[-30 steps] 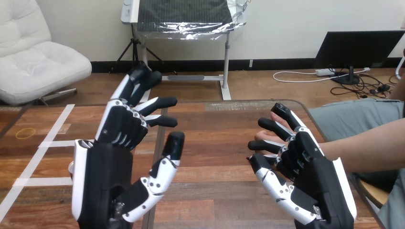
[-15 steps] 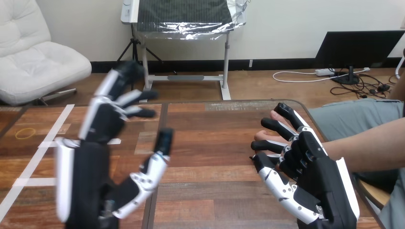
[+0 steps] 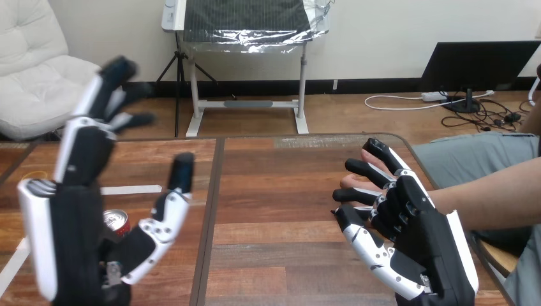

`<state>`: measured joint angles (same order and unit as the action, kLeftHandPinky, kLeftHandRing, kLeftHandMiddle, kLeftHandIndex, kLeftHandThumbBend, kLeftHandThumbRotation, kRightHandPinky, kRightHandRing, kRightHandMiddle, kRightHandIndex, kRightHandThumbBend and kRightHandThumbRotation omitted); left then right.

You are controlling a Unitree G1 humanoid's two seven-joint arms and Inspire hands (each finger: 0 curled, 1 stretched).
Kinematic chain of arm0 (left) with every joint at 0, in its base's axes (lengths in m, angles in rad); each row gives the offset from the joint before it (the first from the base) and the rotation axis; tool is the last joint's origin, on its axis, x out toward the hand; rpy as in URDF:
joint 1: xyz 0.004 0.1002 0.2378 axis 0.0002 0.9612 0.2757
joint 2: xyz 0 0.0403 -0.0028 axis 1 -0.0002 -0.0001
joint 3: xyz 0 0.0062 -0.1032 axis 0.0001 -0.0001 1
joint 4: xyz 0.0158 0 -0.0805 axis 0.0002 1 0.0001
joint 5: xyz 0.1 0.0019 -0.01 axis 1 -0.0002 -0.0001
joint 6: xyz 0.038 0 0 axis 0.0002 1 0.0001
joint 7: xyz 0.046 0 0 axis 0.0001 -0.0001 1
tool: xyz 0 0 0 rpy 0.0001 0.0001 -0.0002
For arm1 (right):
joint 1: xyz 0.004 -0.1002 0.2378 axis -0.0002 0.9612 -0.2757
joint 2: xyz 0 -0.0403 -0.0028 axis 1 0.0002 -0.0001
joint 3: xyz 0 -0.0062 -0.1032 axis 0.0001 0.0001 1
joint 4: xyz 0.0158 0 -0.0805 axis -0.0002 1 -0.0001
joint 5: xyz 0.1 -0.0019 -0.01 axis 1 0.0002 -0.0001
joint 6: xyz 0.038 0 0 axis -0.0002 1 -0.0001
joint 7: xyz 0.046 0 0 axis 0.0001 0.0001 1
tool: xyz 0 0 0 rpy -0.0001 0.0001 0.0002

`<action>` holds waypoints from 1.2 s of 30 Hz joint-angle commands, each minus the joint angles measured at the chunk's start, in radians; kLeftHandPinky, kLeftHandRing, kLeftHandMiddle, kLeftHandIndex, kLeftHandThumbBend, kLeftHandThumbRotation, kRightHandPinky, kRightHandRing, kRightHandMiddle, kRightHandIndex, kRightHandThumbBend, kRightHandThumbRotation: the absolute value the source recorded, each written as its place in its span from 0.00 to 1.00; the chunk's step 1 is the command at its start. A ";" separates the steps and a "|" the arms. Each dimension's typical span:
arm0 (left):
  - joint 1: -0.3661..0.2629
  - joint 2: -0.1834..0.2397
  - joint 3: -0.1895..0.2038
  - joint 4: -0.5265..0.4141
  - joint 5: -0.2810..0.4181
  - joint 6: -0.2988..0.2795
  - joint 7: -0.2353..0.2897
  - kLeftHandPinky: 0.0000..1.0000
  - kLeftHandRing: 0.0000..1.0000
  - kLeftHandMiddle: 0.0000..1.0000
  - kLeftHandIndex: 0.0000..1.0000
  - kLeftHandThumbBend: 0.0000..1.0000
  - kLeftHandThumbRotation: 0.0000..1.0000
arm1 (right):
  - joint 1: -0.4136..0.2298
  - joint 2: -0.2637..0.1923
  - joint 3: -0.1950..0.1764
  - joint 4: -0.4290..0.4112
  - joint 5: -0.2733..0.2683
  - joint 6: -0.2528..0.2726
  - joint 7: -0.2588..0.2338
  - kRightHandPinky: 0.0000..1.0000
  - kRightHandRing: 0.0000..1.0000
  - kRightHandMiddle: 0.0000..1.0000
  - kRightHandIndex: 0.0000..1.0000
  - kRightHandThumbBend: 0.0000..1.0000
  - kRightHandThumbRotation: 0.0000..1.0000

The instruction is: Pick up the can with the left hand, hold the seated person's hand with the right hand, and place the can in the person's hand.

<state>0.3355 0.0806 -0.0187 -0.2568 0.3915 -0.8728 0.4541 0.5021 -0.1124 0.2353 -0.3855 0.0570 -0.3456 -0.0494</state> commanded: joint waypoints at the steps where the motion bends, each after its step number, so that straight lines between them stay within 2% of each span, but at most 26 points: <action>1: -0.038 -0.066 0.050 -0.004 0.050 -0.018 0.033 0.76 0.83 0.86 0.86 0.41 0.00 | -0.054 0.043 -0.006 -0.019 -0.008 -0.012 0.003 0.53 0.65 0.80 0.88 0.46 0.00; 8: -0.044 -0.066 0.077 -0.004 0.075 -0.039 0.059 0.82 0.86 0.88 0.84 0.43 0.00 | -0.056 0.041 -0.007 -0.020 -0.010 -0.006 0.006 0.53 0.66 0.81 0.89 0.46 0.00; 18: -0.038 -0.069 0.090 0.008 0.090 -0.043 0.072 0.87 0.88 0.89 0.84 0.48 0.00 | -0.062 0.042 -0.006 -0.015 -0.010 -0.007 0.012 0.54 0.66 0.80 0.88 0.45 0.00; 27: -0.020 -0.074 0.105 0.005 0.129 0.018 0.078 0.97 0.93 0.93 0.89 0.48 0.02 | -0.066 0.046 -0.004 -0.015 -0.013 -0.002 0.012 0.53 0.65 0.79 0.88 0.45 0.00; 36: -0.007 -0.059 0.083 0.008 0.087 0.087 0.042 1.00 0.99 0.98 0.96 0.51 0.10 | -0.072 0.043 -0.006 -0.016 -0.007 0.007 0.017 0.54 0.66 0.80 0.88 0.45 0.00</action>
<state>0.3172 0.0596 0.0625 -0.2567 0.4954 -0.8198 0.5115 0.5001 -0.1122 0.2351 -0.3855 0.0453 -0.3375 -0.0388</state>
